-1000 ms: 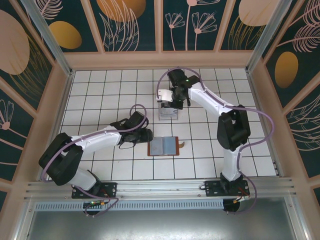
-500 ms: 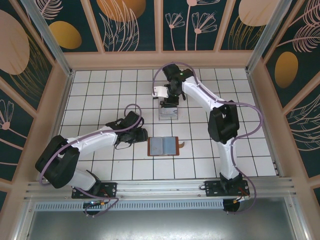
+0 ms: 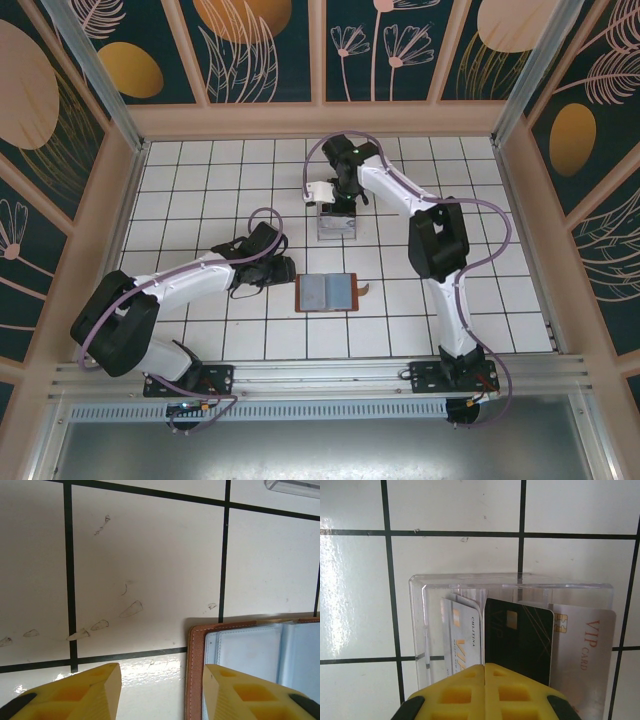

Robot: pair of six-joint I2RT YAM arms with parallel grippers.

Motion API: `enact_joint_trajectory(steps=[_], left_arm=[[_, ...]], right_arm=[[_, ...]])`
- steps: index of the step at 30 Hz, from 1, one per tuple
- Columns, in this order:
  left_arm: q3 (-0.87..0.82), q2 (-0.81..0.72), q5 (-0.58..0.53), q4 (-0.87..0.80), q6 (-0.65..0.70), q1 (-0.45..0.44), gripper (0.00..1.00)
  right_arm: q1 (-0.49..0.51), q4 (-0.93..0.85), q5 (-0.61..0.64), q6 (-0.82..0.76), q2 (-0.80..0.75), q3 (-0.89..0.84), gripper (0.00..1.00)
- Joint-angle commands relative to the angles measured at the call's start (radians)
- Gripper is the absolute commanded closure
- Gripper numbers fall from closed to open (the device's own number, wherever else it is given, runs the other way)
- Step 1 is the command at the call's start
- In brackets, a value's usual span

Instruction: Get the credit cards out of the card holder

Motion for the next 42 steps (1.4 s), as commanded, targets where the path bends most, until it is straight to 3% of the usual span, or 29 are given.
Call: enact_joint_trajectory(steps=[1, 4, 8, 11, 24, 34, 42], left_arm=[[-0.005, -0.003, -0.007, -0.026, 0.012, 0.008, 0.52], [-0.002, 0.001, -0.007, -0.029, 0.012, 0.008, 0.52], [-0.001, 0.004, -0.007, -0.029, 0.009, 0.01, 0.52], [0.003, 0.006, -0.011, -0.03, 0.009, 0.01, 0.52], [0.018, 0.012, -0.016, -0.042, 0.008, 0.011, 0.52], [0.021, 0.021, -0.006, -0.027, 0.014, 0.01, 0.52], [0.025, 0.036, 0.047, 0.012, 0.028, 0.009, 0.54]], right_arm=[[-0.008, -0.015, -0.017, -0.013, 0.027, 0.03, 1.0], [-0.009, 0.002, -0.007, -0.013, 0.03, 0.029, 1.0], [-0.009, 0.025, 0.016, -0.009, 0.029, 0.029, 0.83], [-0.009, 0.046, 0.035, -0.01, 0.025, 0.029, 0.78], [-0.008, 0.192, 0.123, 0.004, -0.021, -0.004, 0.73], [-0.009, 0.296, 0.107, 0.048, -0.129, -0.116, 0.68], [-0.009, 0.342, 0.079, 0.174, -0.228, -0.235, 0.66]])
